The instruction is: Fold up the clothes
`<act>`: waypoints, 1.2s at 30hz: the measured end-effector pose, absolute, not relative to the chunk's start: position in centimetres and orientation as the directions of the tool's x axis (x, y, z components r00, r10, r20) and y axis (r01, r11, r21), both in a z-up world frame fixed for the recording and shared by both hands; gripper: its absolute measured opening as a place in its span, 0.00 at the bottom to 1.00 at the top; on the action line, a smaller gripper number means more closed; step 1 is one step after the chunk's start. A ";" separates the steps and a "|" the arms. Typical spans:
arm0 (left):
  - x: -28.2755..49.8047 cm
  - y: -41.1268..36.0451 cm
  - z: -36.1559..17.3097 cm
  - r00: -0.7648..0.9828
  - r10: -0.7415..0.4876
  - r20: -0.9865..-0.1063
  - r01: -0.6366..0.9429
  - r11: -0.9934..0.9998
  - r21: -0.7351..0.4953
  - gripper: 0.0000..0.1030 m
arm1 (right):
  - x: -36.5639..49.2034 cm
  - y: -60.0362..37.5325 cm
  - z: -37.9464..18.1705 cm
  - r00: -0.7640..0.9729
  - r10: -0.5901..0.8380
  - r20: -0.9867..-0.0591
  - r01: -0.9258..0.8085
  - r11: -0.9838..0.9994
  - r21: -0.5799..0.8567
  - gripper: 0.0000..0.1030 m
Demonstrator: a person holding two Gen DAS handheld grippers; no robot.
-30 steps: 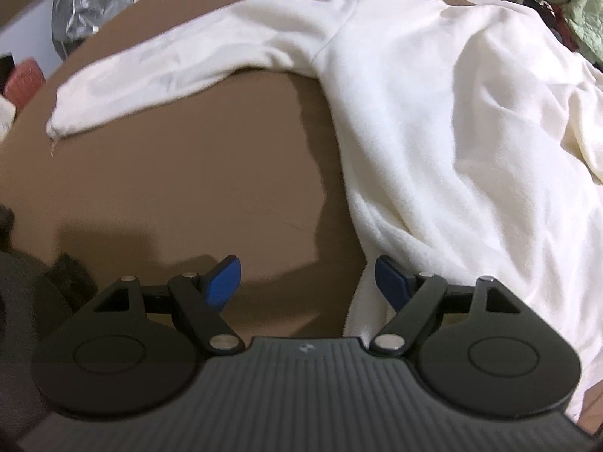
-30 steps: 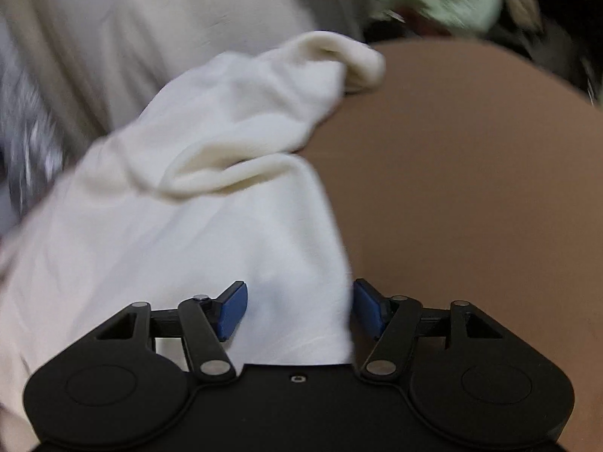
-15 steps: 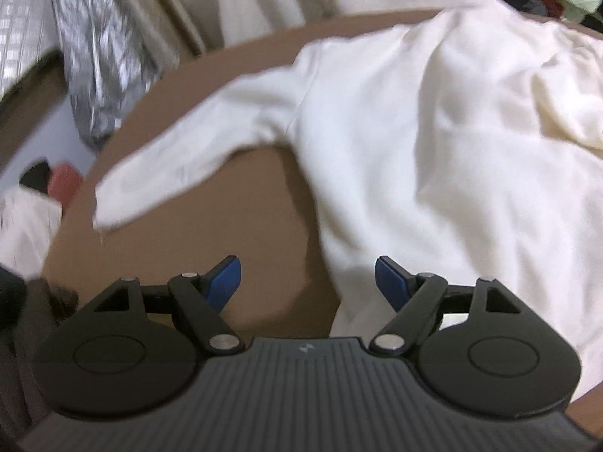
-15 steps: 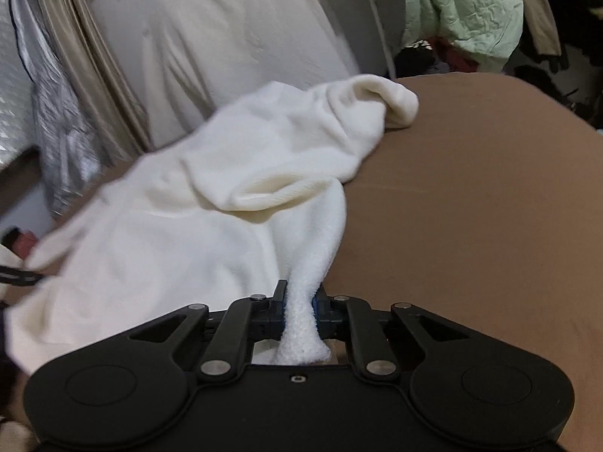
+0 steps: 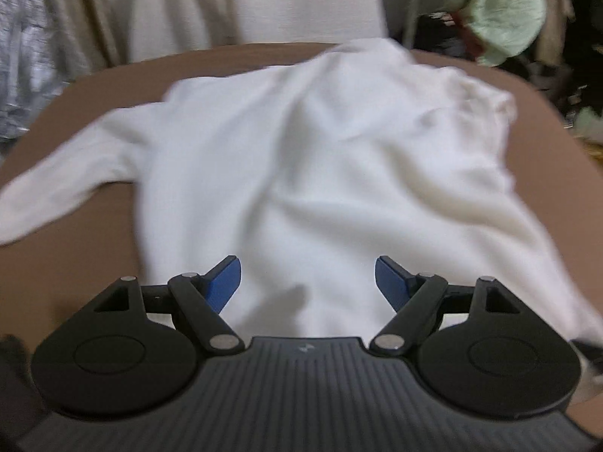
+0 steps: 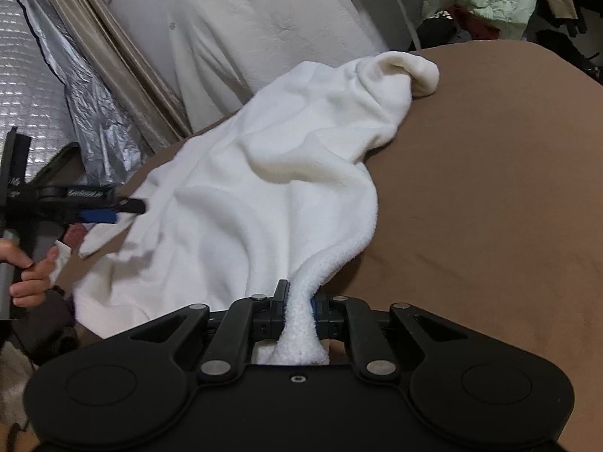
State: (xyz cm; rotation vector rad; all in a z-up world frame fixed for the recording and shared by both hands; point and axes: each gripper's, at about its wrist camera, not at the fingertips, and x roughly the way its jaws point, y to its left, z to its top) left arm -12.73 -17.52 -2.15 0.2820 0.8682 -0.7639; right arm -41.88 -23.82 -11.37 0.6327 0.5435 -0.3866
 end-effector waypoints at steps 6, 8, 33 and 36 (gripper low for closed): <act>-15.8 -21.7 -2.4 0.242 -0.569 -0.786 0.786 0.589 -0.185 0.78 | -42.9 -22.1 -8.6 0.897 -0.090 -0.432 0.313 0.820 0.478 0.13; -16.4 -22.9 -3.5 0.206 -0.557 -0.805 0.794 0.576 -0.195 0.78 | -43.1 -21.8 -8.2 0.905 -0.078 -0.418 0.283 0.844 0.455 0.13; -16.3 -25.6 -9.4 0.176 -0.376 -0.910 0.770 0.628 -0.110 0.91 | -43.9 -27.2 -7.5 0.887 -0.125 -0.444 0.408 0.660 0.631 0.52; -16.0 -25.1 -8.7 0.193 -0.412 -0.891 0.753 0.645 -0.135 0.91 | -42.7 -27.7 -6.4 0.893 -0.135 -0.430 0.402 0.670 0.625 0.53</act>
